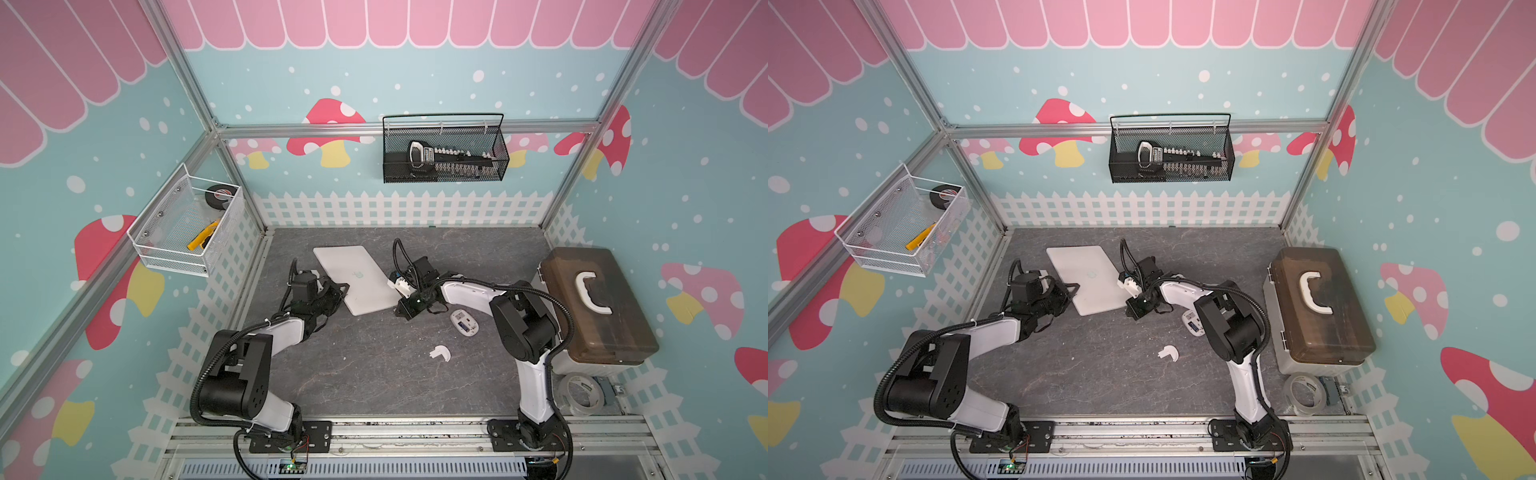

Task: Insert the wireless mouse receiver into the laptop
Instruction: Insert the USB plug into the USB port.

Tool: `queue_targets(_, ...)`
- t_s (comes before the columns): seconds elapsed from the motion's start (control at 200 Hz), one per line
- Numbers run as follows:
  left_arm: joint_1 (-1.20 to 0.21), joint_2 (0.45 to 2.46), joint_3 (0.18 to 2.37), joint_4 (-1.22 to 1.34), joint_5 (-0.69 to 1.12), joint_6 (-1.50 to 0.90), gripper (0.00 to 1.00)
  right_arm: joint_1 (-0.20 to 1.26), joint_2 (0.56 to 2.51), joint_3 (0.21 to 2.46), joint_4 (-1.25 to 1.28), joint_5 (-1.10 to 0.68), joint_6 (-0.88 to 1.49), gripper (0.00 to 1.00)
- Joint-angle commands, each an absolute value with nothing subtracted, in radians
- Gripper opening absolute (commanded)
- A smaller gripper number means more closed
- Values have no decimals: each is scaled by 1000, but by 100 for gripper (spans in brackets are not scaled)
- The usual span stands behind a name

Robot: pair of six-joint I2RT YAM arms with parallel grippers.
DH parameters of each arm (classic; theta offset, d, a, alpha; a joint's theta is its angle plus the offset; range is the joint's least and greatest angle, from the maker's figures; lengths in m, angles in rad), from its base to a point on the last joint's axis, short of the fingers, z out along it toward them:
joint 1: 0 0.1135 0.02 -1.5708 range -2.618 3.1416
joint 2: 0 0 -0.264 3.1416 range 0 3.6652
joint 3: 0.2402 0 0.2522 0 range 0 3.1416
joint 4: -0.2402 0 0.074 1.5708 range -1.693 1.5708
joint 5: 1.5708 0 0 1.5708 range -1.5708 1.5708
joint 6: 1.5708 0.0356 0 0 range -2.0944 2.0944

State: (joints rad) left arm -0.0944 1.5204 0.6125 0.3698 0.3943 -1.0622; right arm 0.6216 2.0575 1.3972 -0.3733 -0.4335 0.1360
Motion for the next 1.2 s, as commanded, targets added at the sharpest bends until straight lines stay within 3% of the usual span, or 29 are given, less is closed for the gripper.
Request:
queue_targets(0.0,-84,1522,607,385,364,-1043,0,624,2071,1426,-373,-431,130,0)
queue_targets(1.196,-79,1531,609,398,375,-1051,0,599,2100,1449,-366,-430,165,0)
